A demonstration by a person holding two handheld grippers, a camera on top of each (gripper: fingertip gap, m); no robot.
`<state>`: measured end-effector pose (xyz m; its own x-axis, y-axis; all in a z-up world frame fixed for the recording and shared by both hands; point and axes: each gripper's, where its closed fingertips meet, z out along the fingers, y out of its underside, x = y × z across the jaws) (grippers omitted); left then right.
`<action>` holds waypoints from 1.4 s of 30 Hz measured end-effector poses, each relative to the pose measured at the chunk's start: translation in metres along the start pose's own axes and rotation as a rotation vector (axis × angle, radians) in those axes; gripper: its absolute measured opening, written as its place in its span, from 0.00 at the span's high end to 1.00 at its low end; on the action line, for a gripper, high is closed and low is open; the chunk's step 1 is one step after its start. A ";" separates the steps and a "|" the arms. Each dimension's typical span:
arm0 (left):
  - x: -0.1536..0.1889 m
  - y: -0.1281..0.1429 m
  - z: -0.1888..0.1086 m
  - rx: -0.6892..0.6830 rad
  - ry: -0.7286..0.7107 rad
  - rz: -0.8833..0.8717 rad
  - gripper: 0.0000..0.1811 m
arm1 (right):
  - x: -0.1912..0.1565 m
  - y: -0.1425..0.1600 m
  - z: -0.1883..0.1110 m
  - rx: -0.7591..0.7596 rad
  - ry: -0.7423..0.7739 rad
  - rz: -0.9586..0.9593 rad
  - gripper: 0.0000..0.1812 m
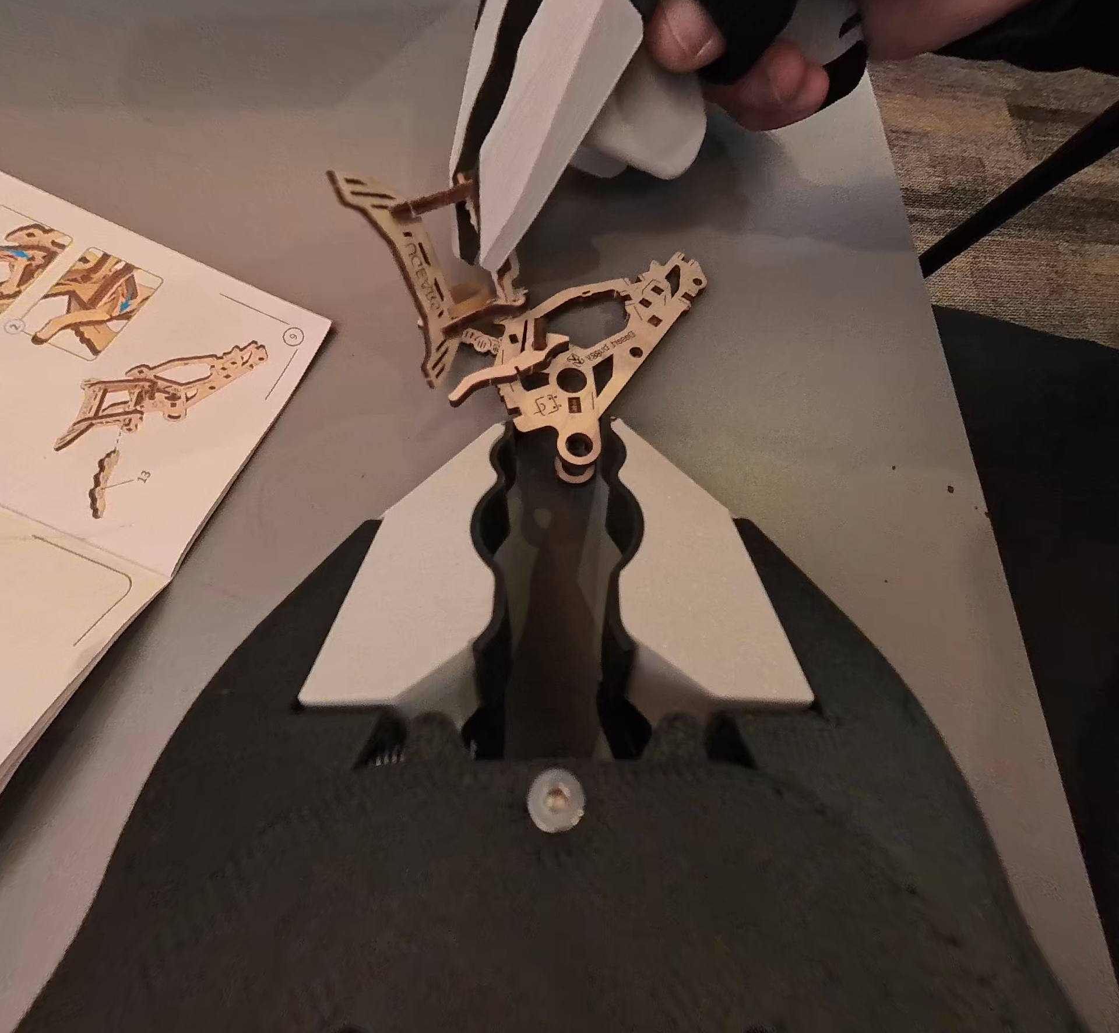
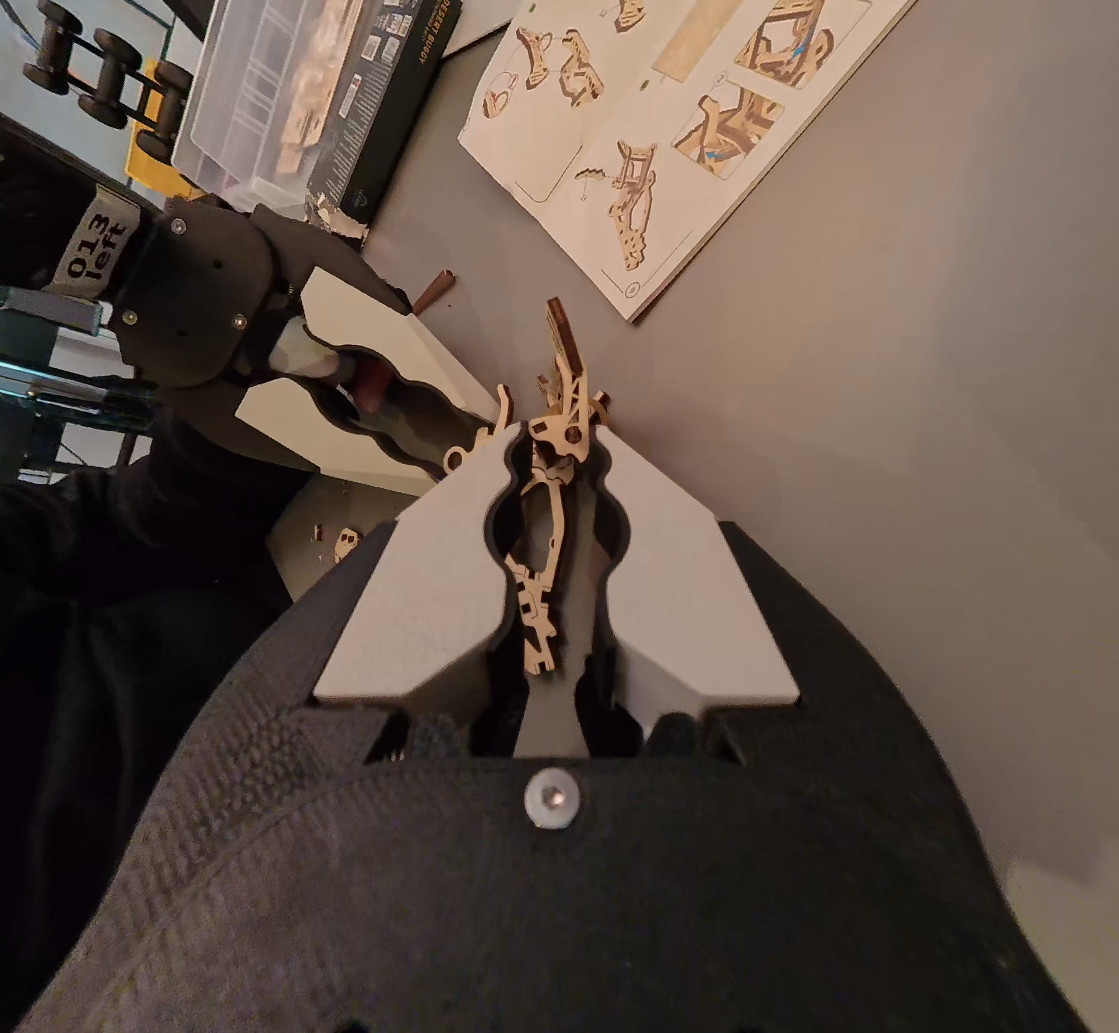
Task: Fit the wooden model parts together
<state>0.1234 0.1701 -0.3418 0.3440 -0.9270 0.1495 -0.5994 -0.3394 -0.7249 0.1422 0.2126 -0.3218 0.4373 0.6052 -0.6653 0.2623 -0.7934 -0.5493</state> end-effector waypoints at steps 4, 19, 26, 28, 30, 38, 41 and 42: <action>0.000 -0.001 0.001 -0.001 -0.002 0.004 0.86 | 0.002 0.003 -0.001 0.002 0.016 -0.016 0.92; 0.000 -0.001 0.001 -0.002 -0.002 0.010 0.86 | -0.001 -0.001 -0.001 0.082 0.052 -0.126 0.92; 0.000 -0.001 0.001 0.000 0.004 0.003 0.86 | -0.004 0.003 -0.002 0.083 0.096 -0.234 0.92; 0.000 -0.001 0.001 0.000 0.004 0.004 0.86 | -0.008 0.004 -0.002 0.083 0.087 -0.258 0.92; 0.000 -0.001 0.002 0.000 0.003 0.006 0.86 | -0.010 0.004 -0.002 0.084 0.087 -0.283 0.92; 0.002 -0.001 0.002 0.001 0.011 0.022 0.86 | -0.020 -0.005 -0.004 0.018 0.136 -0.474 0.92; 0.004 -0.002 0.001 0.011 0.021 0.029 0.85 | -0.023 -0.007 -0.001 -0.047 0.180 -0.576 0.92; 0.004 -0.003 0.000 0.019 0.024 0.027 0.83 | -0.024 -0.006 0.001 -0.073 0.190 -0.602 0.92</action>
<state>0.1263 0.1677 -0.3390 0.3104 -0.9394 0.1459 -0.5942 -0.3115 -0.7415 0.1295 0.2033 -0.3031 0.3381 0.9298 -0.1456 0.5649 -0.3242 -0.7588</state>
